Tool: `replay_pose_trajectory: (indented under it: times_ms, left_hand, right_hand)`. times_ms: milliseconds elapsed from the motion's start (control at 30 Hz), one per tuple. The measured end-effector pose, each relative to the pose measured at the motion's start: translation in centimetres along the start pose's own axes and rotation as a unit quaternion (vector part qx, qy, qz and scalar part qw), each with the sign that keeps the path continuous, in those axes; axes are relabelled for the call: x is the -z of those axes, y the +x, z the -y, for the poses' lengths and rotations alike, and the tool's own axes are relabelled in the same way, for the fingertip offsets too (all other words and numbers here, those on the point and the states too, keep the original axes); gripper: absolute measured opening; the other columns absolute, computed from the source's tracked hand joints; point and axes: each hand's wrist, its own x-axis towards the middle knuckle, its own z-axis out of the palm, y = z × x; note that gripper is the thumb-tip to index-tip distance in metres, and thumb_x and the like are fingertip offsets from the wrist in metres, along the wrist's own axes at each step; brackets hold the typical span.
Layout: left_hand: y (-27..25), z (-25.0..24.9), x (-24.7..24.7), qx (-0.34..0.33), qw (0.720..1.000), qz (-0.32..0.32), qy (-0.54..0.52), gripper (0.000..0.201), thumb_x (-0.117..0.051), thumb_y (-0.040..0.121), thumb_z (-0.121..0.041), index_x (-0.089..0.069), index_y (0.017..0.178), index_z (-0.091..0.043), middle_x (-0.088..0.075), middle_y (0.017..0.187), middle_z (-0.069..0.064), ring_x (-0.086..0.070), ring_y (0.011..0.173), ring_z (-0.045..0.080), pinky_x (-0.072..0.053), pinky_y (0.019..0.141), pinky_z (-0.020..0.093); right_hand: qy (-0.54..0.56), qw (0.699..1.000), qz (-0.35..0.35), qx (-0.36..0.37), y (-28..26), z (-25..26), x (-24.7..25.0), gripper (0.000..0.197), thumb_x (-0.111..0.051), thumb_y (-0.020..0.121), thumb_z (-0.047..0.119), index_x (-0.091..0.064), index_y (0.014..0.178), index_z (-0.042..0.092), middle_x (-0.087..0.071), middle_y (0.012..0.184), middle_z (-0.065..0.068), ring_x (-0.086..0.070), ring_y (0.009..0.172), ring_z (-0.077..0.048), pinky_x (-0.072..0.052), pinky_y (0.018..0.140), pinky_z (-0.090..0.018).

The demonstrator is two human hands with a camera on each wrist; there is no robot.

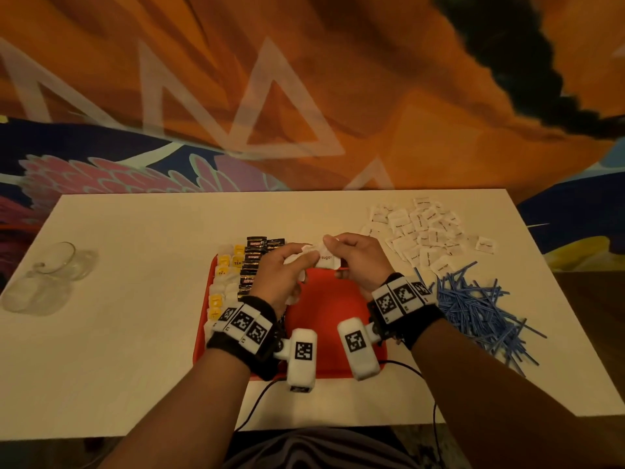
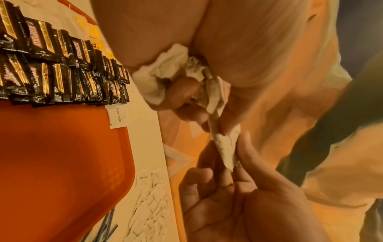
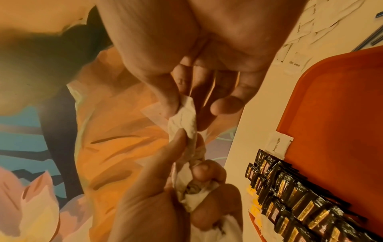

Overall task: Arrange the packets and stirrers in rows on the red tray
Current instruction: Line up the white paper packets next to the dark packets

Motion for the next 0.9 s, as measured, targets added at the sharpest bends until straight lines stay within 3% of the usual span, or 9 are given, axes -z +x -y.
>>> replay_pose_trajectory:
  times_ms: [67,133,200,300,467,500,600,733,900]
  left_hand:
    - [0.0,-0.1,-0.1,0.021,0.999,-0.010,-0.025,0.023,-0.072,0.089,-0.037,-0.067,0.070,-0.024,-0.054,0.061,0.006,-0.039,0.045,0.018,-0.026,0.040,0.017]
    - [0.2,0.0,-0.3,0.026,0.999,-0.026,-0.040,0.027,-0.072,0.089,-0.039,-0.066,0.067,-0.024,-0.054,0.061,0.007,-0.038,0.042,0.017,-0.026,0.038,0.016]
    - [0.2,0.1,-0.5,0.011,0.998,-0.044,-0.043,0.020,-0.072,0.090,-0.033,-0.070,0.073,-0.024,-0.057,0.065,0.005,-0.044,0.045,0.018,-0.029,0.039,0.018]
    - [0.4,0.4,-0.7,-0.022,0.997,-0.066,-0.035,0.009,-0.070,0.092,-0.023,-0.075,0.087,-0.028,-0.064,0.076,0.000,-0.054,0.055,0.016,-0.035,0.043,0.022]
    - [0.7,0.8,-0.7,-0.037,0.996,-0.073,-0.033,0.007,-0.068,0.093,-0.021,-0.074,0.093,-0.024,-0.065,0.078,0.003,-0.051,0.054,0.016,-0.035,0.042,0.022]
    - [0.8,0.8,-0.6,-0.023,0.996,-0.065,-0.047,0.006,-0.069,0.092,-0.025,-0.073,0.095,-0.022,-0.063,0.076,0.002,-0.050,0.052,0.015,-0.033,0.042,0.021]
    - [0.8,1.1,-0.4,0.021,0.998,-0.012,-0.050,0.034,-0.076,0.079,-0.048,-0.072,0.096,-0.019,-0.055,0.068,0.004,-0.043,0.048,0.015,-0.025,0.045,0.020]
    - [0.7,1.3,-0.8,0.007,0.999,-0.021,-0.025,0.008,-0.076,0.085,-0.022,-0.073,0.093,-0.021,-0.056,0.067,0.009,-0.041,0.047,0.016,-0.028,0.044,0.020]
    - [1.1,1.7,-1.7,-0.012,0.998,-0.048,-0.044,0.014,-0.075,0.086,-0.012,-0.070,0.091,-0.024,-0.054,0.071,0.011,-0.041,0.049,0.017,-0.030,0.045,0.021]
  right_hand:
    - [0.007,1.000,-0.006,0.004,0.0,-0.3,0.0,0.021,-0.071,0.088,0.032,-0.071,0.070,0.021,-0.066,0.078,-0.008,-0.059,0.075,-0.023,-0.049,0.055,-0.029]
    - [0.017,1.000,-0.010,0.018,-0.1,-0.6,0.0,0.014,-0.071,0.088,0.026,-0.073,0.075,0.022,-0.067,0.081,-0.010,-0.060,0.076,-0.023,-0.050,0.056,-0.029]
    - [0.029,0.999,-0.009,0.044,-0.5,-0.7,0.2,0.009,-0.070,0.088,0.015,-0.074,0.083,0.021,-0.071,0.082,-0.007,-0.062,0.075,-0.021,-0.051,0.057,-0.027]
    - [0.029,0.998,0.004,0.059,-0.6,-0.9,0.5,0.018,-0.072,0.085,0.007,-0.075,0.091,0.024,-0.075,0.088,-0.004,-0.062,0.070,-0.020,-0.050,0.055,-0.026]
    - [0.007,0.999,0.031,0.031,-0.3,-1.1,0.7,0.019,-0.078,0.080,0.007,-0.072,0.094,0.018,-0.075,0.091,-0.008,-0.066,0.071,-0.014,-0.048,0.055,-0.025]
    - [0.004,0.999,0.026,0.030,-0.1,-1.2,0.8,0.017,-0.078,0.079,0.007,-0.072,0.092,0.017,-0.075,0.090,-0.009,-0.065,0.070,-0.014,-0.047,0.055,-0.025]
    - [0.012,0.999,0.021,0.026,0.2,-1.2,1.0,0.017,-0.078,0.078,0.005,-0.073,0.085,0.019,-0.074,0.087,-0.009,-0.065,0.069,-0.013,-0.046,0.053,-0.024]
    - [0.028,0.999,0.030,0.021,0.2,-1.3,1.4,0.012,-0.077,0.080,0.008,-0.076,0.084,0.020,-0.073,0.078,-0.007,-0.062,0.060,-0.011,-0.044,0.049,-0.023]
    - [0.063,0.998,0.021,0.003,0.4,-1.7,1.6,0.008,-0.069,0.089,0.015,-0.076,0.091,0.018,-0.074,0.082,-0.007,-0.064,0.062,-0.014,-0.044,0.051,-0.025]
